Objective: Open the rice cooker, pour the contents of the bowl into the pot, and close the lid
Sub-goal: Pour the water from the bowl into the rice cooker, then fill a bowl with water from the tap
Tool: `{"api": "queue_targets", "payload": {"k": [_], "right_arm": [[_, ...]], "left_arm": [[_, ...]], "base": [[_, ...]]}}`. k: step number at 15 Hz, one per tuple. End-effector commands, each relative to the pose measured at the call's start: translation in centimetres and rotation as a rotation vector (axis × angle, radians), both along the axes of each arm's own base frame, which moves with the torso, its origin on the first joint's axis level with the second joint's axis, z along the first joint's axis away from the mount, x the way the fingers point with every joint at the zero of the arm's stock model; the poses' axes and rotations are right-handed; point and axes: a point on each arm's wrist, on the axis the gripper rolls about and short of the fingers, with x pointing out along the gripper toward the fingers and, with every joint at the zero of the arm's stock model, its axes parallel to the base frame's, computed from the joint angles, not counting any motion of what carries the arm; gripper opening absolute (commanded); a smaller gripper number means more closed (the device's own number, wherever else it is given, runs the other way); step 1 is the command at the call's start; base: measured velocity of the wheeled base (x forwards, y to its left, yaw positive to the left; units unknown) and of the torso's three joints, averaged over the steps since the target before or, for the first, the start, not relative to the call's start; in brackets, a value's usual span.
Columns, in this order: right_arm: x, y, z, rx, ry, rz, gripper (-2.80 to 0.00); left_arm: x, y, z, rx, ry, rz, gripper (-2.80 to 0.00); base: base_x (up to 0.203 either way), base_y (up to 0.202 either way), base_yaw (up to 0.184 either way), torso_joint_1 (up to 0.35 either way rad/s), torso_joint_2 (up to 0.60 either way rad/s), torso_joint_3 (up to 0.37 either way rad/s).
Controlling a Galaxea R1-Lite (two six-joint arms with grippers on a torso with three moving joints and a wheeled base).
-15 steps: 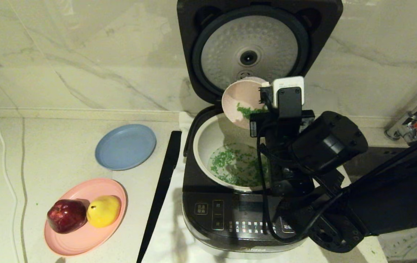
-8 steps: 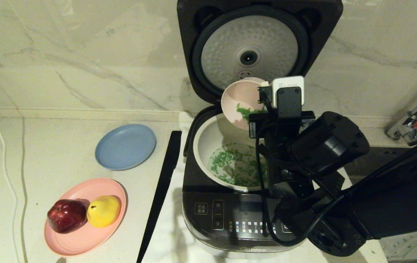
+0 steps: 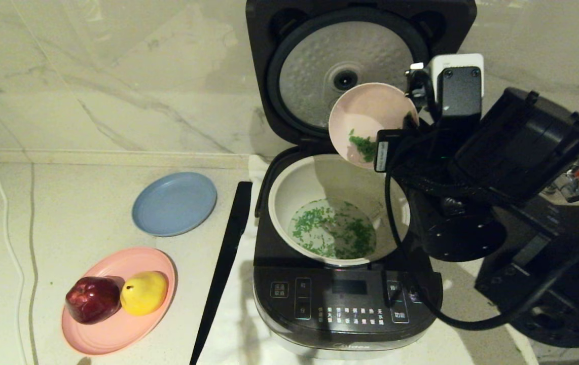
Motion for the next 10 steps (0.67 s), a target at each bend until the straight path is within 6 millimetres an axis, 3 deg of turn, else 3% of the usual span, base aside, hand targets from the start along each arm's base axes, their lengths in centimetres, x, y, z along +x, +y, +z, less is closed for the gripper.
{"api": "queue_targets", "payload": {"k": [1, 5, 10], "right_arm": [[-2.3, -2.6, 2.6, -0.002, 0.133, 0.035, -2.80], [-5.0, -6.3, 3.5, 0.126, 0.444, 0.170, -2.80], [-8.4, -14.3, 5.2, 0.312, 0.718, 0.285, -2.80]], "left_arm": [[0.0, 0.0, -0.1, 0.000, 0.005, 0.000, -2.80], [0.0, 0.0, -0.1, 0.000, 0.006, 0.000, -2.80], [0.0, 0.0, -0.1, 0.000, 0.005, 0.000, -2.80]], "base": [[0.000, 0.000, 0.000, 0.000, 0.00, 0.000], [0.000, 0.000, 0.000, 0.000, 0.00, 0.000], [0.000, 0.000, 0.000, 0.000, 0.00, 0.000]]}}
